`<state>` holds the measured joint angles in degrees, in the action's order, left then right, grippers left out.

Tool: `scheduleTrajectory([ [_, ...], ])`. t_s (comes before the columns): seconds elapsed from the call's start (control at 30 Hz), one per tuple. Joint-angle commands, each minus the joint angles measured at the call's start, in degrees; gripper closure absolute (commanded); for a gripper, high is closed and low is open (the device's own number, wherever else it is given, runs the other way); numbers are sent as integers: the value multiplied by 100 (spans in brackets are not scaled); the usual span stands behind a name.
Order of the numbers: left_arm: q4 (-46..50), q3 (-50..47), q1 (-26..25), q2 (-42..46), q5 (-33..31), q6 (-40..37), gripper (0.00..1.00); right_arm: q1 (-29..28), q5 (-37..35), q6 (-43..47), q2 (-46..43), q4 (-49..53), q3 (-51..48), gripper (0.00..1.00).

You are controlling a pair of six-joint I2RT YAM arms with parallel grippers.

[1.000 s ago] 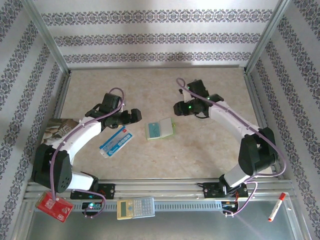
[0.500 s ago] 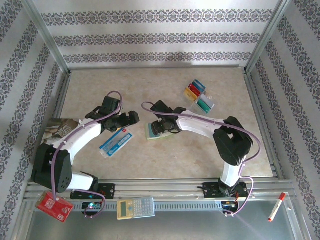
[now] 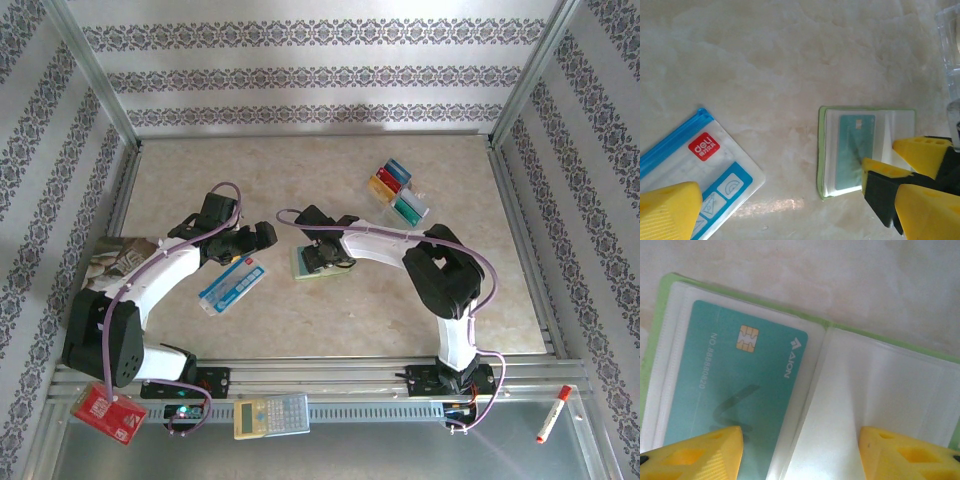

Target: Take the credit cards out of the card holder

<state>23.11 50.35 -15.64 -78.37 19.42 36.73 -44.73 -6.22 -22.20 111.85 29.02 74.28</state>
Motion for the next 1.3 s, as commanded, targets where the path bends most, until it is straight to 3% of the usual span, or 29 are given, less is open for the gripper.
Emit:
scheduleTrajectory([
  [0.0, -275, -42, 53, 50, 241, 9, 1, 74, -29, 44, 113, 58, 56, 37],
  [0.27, -582, -124, 36, -175, 836, 174, 10, 124, -43, 178, 290, 107, -92, 45],
  [0.57, -1585, -387, -207, -715, 1527, 1217, 42, 317, 315, 232, 238, -120, -364, 57],
  [0.73, -2198, -349, -523, -1146, 1739, 1590, 48, 444, 715, 330, 187, -271, -506, 58],
  [0.87, -2374, -149, -731, -1503, 1716, 1732, 53, 522, 876, 356, 197, -309, -572, 60],
  [1.03, -1845, 303, -815, -2006, 1280, 1609, 63, 549, 945, 365, 236, -343, -608, 64],
  [1.27, -1914, 572, -862, -2436, 1300, 1587, 69, 560, 1026, 326, 249, -414, -634, 65],
])
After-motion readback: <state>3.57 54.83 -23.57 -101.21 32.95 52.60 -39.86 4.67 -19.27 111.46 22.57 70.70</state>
